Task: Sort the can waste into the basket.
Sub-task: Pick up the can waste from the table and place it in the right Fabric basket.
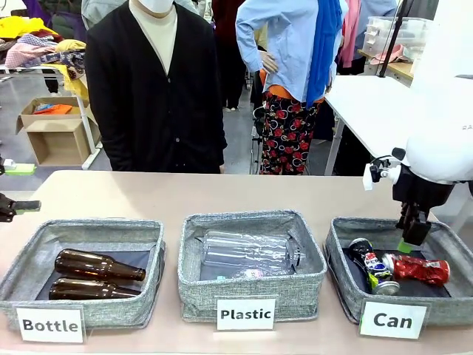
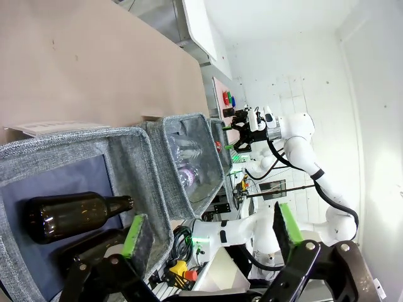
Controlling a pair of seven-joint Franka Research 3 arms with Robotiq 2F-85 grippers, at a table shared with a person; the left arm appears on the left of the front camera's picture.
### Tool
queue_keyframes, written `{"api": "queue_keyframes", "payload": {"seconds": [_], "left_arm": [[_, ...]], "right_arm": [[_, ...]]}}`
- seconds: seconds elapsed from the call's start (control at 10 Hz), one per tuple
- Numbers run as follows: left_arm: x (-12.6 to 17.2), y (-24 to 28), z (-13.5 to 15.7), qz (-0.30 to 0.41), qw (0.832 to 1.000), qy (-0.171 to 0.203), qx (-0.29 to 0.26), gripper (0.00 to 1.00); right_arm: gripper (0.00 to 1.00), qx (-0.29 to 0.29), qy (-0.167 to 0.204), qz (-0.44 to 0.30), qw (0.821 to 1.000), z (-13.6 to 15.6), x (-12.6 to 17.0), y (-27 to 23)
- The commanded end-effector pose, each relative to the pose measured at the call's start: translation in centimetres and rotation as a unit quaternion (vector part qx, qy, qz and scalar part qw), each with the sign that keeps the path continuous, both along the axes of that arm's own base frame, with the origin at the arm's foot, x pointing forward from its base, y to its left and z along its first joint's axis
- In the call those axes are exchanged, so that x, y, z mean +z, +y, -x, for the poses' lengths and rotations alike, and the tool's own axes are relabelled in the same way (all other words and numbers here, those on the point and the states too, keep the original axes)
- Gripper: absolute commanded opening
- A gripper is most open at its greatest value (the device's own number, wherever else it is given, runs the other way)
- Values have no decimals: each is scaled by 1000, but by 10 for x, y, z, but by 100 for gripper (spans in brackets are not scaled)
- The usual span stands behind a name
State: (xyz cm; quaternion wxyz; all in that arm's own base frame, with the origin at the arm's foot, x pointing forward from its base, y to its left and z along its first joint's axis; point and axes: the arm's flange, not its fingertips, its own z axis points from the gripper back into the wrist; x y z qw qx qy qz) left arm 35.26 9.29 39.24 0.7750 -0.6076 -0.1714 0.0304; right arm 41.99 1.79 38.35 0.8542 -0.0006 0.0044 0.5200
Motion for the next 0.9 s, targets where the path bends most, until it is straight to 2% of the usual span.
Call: {"api": "queue_keyframes", "payload": {"seconds": [0.0,0.2,0.3,0.4,0.5,0.6,0.8], "left_arm": [[3,-1,1,6,1000,1,6,100],[3,-1,1,6,1000,1,6,100],[3,-1,1,6,1000,1,6,100],[3,-1,1,6,1000,1,6,100],[3,-1,1,6,1000,1,6,100],[3,-1,1,6,1000,1,6,100],[3,-1,1,6,1000,1,6,100]], "right_arm": [[100,4,0,-16,1000,-6,1,1],[100,-10,3,-42,999,-7,1,0],[100,-46,8,-83,995,-7,4,-2],[100,-133,28,-179,974,-8,13,-6],[100,-224,57,-328,916,-8,23,-14],[100,-260,82,-467,841,-7,26,-26],[100,-317,151,-584,732,-5,29,-35]]}}
